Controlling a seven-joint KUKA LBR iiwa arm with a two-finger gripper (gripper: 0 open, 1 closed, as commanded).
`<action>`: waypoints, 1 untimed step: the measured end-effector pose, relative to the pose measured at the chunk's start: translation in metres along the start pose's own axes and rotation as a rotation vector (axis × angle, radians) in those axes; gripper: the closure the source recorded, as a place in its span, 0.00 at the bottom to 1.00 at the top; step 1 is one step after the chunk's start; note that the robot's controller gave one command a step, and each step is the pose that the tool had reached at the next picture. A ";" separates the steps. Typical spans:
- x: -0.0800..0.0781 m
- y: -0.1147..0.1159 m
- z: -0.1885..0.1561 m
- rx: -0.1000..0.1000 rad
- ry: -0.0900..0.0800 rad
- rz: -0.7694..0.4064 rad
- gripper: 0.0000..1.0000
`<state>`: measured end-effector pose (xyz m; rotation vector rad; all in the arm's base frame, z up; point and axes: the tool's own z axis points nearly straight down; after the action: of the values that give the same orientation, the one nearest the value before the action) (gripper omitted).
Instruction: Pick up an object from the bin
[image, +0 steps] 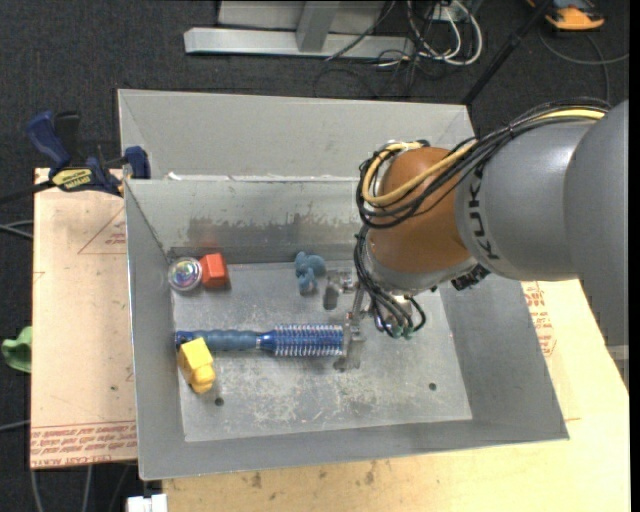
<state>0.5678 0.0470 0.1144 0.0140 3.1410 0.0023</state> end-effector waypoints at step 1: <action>0.003 0.000 0.047 0.000 0.003 0.009 0.00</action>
Offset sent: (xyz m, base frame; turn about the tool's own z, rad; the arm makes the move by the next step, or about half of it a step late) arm -0.0025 0.0000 -0.0444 0.0106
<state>0.5646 0.0474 0.0671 0.0289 3.1443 0.0023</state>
